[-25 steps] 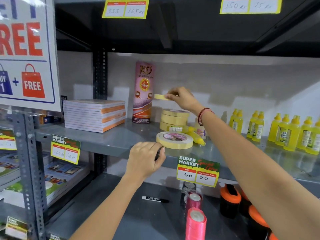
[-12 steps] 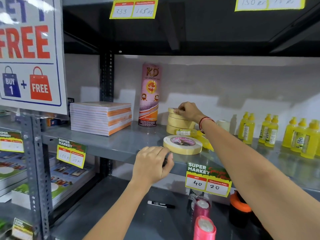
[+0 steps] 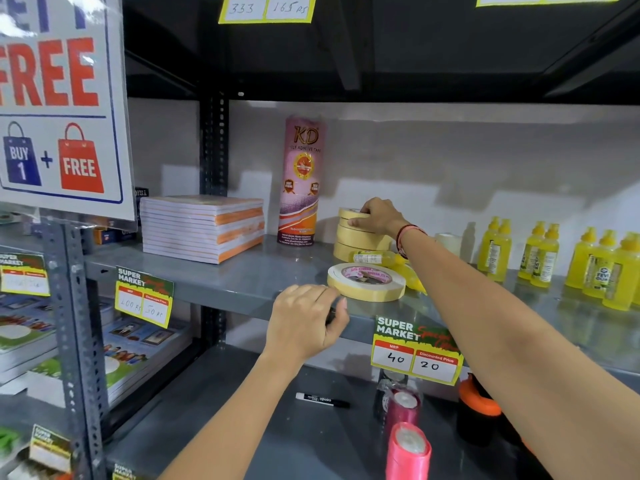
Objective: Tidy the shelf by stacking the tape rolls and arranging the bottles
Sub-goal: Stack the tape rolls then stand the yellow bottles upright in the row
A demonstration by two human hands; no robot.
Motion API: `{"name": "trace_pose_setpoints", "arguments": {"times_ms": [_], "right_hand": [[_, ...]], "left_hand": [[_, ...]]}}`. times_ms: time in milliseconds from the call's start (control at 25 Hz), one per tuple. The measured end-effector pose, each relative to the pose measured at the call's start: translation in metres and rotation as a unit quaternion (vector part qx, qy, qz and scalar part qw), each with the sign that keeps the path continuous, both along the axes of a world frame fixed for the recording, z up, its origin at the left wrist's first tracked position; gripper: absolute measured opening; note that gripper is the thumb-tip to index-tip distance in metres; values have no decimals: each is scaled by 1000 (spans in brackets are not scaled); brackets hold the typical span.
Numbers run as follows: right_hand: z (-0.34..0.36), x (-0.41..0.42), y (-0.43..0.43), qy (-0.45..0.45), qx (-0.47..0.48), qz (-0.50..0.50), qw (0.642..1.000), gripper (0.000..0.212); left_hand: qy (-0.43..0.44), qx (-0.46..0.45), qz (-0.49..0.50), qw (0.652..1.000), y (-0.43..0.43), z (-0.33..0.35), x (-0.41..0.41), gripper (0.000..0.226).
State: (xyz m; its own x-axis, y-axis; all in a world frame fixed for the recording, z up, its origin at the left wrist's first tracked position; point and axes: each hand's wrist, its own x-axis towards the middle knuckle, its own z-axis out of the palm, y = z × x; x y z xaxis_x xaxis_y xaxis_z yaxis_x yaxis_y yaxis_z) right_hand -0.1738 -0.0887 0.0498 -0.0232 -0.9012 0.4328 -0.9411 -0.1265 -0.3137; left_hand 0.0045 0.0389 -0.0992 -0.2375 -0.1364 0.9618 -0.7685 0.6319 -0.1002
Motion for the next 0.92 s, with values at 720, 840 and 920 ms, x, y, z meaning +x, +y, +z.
{"name": "trace_pose_setpoints", "arguments": {"times_ms": [720,840,920], "right_hand": [[-11,15,127,138,273,174,936,35],[-12,20,130,155,203,185,949,35],[-4,24,133,128,137,211,959,29]], "left_hand": [[4,5,21,1000,9,5,-1,41],[0,-3,22,1000,9,4,-1,41],[3,-4,22,1000,8,4,0,41]]}}
